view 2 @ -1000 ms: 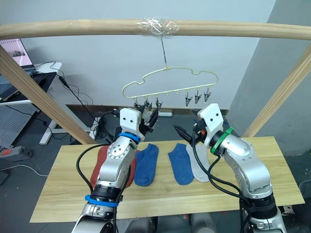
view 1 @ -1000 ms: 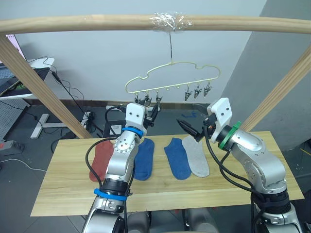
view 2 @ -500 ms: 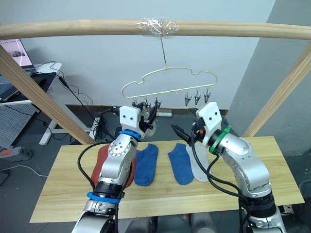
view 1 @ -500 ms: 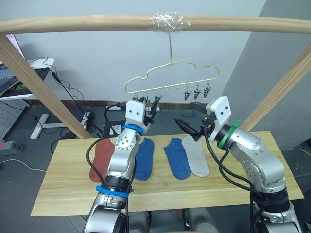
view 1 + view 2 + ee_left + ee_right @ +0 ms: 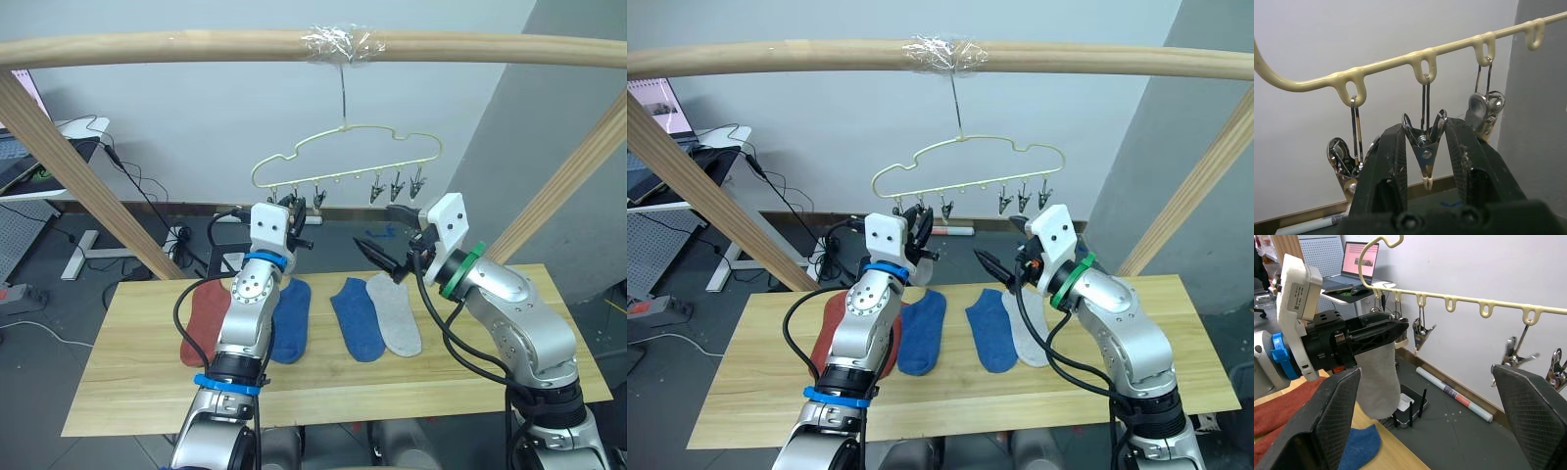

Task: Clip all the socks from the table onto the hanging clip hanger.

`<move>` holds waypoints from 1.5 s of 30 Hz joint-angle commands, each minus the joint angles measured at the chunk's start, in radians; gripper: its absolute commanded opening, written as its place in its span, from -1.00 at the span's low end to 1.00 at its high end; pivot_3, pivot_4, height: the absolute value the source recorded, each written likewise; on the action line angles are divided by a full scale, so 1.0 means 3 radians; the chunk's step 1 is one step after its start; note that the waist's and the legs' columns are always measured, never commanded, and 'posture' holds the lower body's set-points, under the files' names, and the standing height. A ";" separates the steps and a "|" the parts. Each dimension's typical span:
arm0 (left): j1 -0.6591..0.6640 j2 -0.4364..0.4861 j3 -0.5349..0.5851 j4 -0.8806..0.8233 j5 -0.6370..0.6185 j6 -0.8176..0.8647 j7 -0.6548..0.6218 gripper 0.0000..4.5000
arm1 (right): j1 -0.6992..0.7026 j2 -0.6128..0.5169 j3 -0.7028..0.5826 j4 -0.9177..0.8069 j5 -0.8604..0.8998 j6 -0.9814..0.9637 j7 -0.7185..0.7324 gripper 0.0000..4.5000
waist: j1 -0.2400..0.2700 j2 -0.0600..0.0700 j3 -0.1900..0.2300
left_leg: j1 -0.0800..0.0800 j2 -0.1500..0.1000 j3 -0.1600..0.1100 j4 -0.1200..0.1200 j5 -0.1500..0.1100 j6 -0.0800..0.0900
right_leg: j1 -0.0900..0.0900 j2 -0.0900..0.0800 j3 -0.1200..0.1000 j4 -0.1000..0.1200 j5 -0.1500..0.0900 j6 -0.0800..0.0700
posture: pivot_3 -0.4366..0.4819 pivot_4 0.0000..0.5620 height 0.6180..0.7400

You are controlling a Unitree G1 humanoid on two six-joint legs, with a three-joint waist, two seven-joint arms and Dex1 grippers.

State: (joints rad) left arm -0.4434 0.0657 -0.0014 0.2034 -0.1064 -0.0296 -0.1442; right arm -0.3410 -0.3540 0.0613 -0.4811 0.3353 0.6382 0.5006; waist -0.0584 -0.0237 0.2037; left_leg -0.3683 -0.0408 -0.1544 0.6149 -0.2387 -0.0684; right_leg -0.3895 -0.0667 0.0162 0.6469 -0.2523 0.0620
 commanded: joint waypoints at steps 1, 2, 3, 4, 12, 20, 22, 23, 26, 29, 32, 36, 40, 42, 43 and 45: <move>-0.0090 -0.0009 0.0018 -0.0024 0.0030 -0.0089 0.0006 -0.41 | -0.0072 -0.0011 -0.0058 -0.0133 0.0052 -0.0076 -0.0006 1.00 | 0.0000 0.0000 0.0000 | 0.0000 0.0000 0.0000 0.0000 0.0000 0.0000 | 0.0000 0.0000 0.0000 0.0000 0.0000 0.0000 | -0.37 -0.48 1.00; -0.0096 -0.0011 0.0019 -0.0018 0.0031 -0.0092 0.0009 -0.41 | -0.0073 -0.0011 -0.0059 -0.0133 0.0051 -0.0077 -0.0007 1.00 | 0.0000 0.0000 0.0000 | 0.0000 0.0000 0.0000 0.0000 0.0000 0.0000 | 0.0000 0.0000 0.0000 0.0000 0.0000 0.0000 | -0.37 -0.48 1.00; -0.0102 -0.0012 0.0021 -0.0012 0.0033 -0.0094 0.0012 -0.41 | -0.0073 -0.0013 -0.0057 -0.0133 0.0051 -0.0078 -0.0006 1.00 | 0.0000 0.0000 0.0000 | 0.0000 0.0000 0.0000 0.0001 0.0000 0.0000 | 0.0000 0.0000 0.0000 0.0001 0.0000 0.0000 | -0.37 -0.48 1.00; -0.0109 -0.0014 0.0023 -0.0006 0.0034 -0.0099 0.0014 -0.41 | -0.0074 -0.0015 -0.0057 -0.0134 0.0050 -0.0078 -0.0004 1.00 | 0.0000 0.0000 0.0000 | 0.0000 0.0000 0.0000 0.0001 0.0000 0.0000 | 0.0000 0.0000 0.0000 0.0001 0.0000 0.0000 | -0.37 -0.48 1.00; -0.0133 -0.0022 0.0032 0.0015 0.0032 -0.0120 0.0022 -0.41 | -0.0084 -0.0017 -0.0056 -0.0125 0.0047 -0.0079 -0.0004 1.00 | 0.0000 0.0000 0.0000 | 0.0000 0.0000 0.0000 0.0002 0.0000 0.0000 | 0.0000 0.0000 0.0000 0.0001 0.0000 0.0000 | -0.37 -0.48 1.00; -0.0160 -0.0056 0.0047 0.0004 0.0013 -0.0109 0.0010 -0.41 | -0.0080 0.0005 -0.0032 -0.0127 0.0035 -0.0093 -0.0020 1.00 | -0.0001 0.0000 0.0000 | 0.0000 0.0000 0.0000 0.0003 0.0000 0.0000 | 0.0000 0.0000 0.0000 0.0001 0.0000 0.0000 | -0.37 -0.48 1.00; -0.0158 -0.0054 0.0047 0.0000 0.0018 -0.0104 0.0006 -0.41 | -0.0079 0.0007 -0.0031 -0.0134 0.0035 -0.0092 -0.0023 1.00 | -0.0001 0.0000 0.0000 | 0.0000 0.0000 0.0000 0.0003 0.0000 0.0000 | 0.0000 0.0000 0.0000 0.0002 0.0000 0.0000 | -0.37 -0.47 1.00; -0.0158 -0.0054 0.0047 -0.0001 0.0019 -0.0103 0.0006 -0.41 | -0.0078 0.0008 -0.0030 -0.0136 0.0034 -0.0093 -0.0026 1.00 | -0.0001 0.0000 0.0000 | 0.0000 0.0000 0.0000 0.0003 0.0000 0.0000 | 0.0000 0.0000 0.0000 0.0002 0.0000 0.0000 | -0.37 -0.47 1.00; -0.0160 -0.0050 0.0046 0.0001 0.0018 -0.0107 -0.0003 -0.41 | -0.0078 0.0009 -0.0026 -0.0136 0.0031 -0.0094 -0.0030 1.00 | -0.0001 0.0000 0.0000 | 0.0000 0.0000 0.0000 0.0004 0.0000 0.0000 | 0.0000 0.0000 0.0000 0.0002 0.0001 0.0000 | -0.37 -0.46 1.00; -0.0163 -0.0051 0.0047 0.0003 0.0010 -0.0123 -0.0018 -0.65 | -0.0075 0.0012 -0.0027 -0.0138 0.0031 -0.0093 -0.0037 1.00 | -0.0001 0.0000 0.0000 | -0.0001 0.0000 0.0000 0.0006 0.0000 0.0000 | 0.0001 0.0000 0.0000 0.0002 0.0001 0.0000 | -0.36 -0.46 1.00; -0.0159 -0.0050 0.0045 -0.0006 0.0009 -0.0123 -0.0025 -0.91 | -0.0062 0.0016 -0.0020 -0.0127 0.0024 -0.0096 -0.0045 1.00 | -0.0001 0.0000 0.0000 | -0.0002 0.0000 0.0000 0.0010 0.0000 0.0000 | 0.0001 0.0001 0.0000 0.0003 0.0001 0.0001 | -0.36 -0.46 1.00; -0.0126 -0.0021 0.0041 -0.0056 0.0020 -0.0093 -0.0038 -0.92 | -0.0024 0.0019 0.0020 -0.0069 -0.0030 -0.0139 -0.0061 1.00 | -0.0001 0.0000 0.0000 | -0.0007 0.0000 -0.0001 0.0022 -0.0001 0.0001 | 0.0001 0.0002 0.0000 0.0004 0.0003 0.0003 | -0.36 -0.46 1.00; -0.0076 0.0045 0.0015 -0.0130 0.0022 0.0041 -0.0099 -0.92 | 0.0084 -0.0101 0.0204 0.0163 -0.0268 -0.0179 -0.0059 1.00 | 0.0000 0.0000 0.0000 | -0.0015 0.0000 -0.0002 0.0038 -0.0002 0.0003 | 0.0001 0.0004 0.0000 0.0004 0.0009 0.0007 | -0.33 -0.46 1.00; -0.0048 0.0097 -0.0002 -0.0199 -0.0002 0.0217 -0.0165 -0.92 | 0.0155 -0.0209 0.0401 0.0465 -0.0509 -0.0224 -0.0067 1.00 | 0.0000 0.0000 0.0000 | -0.0016 -0.0001 -0.0002 0.0042 -0.0001 0.0003 | 0.0001 0.0004 0.0000 0.0004 0.0011 0.0008 | -0.32 -0.45 1.00; -0.0035 0.0123 0.0001 -0.0250 -0.0038 0.0333 -0.0206 -0.92 | 0.0166 -0.0267 0.0518 0.0669 -0.0640 -0.0301 -0.0052 1.00 | 0.0001 0.0000 -0.0001 | -0.0016 0.0000 -0.0002 0.0043 -0.0001 0.0003 | 0.0001 0.0005 0.0000 0.0004 0.0012 0.0009 | -0.30 -0.46 1.00; -0.0023 0.0157 0.0035 -0.0363 -0.0136 0.0565 -0.0270 -0.92 | 0.0142 -0.0323 0.0667 0.1028 -0.0820 -0.0439 -0.0023 1.00 | 0.0000 0.0000 0.0000 | -0.0015 0.0000 -0.0001 0.0043 -0.0001 0.0003 | 0.0002 0.0005 0.0001 0.0004 0.0013 0.0010 | -0.30 -0.46 1.00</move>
State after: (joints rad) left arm -0.4517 0.1060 0.0061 0.1458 -0.1201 0.0832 -0.2081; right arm -0.2902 -0.4394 0.2344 -0.2278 0.1399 0.5560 0.4844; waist -0.0584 -0.0237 0.2036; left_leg -0.3728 -0.0408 -0.1549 0.6279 -0.2390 -0.0672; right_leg -0.3890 -0.0650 0.0164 0.6481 -0.2482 0.0652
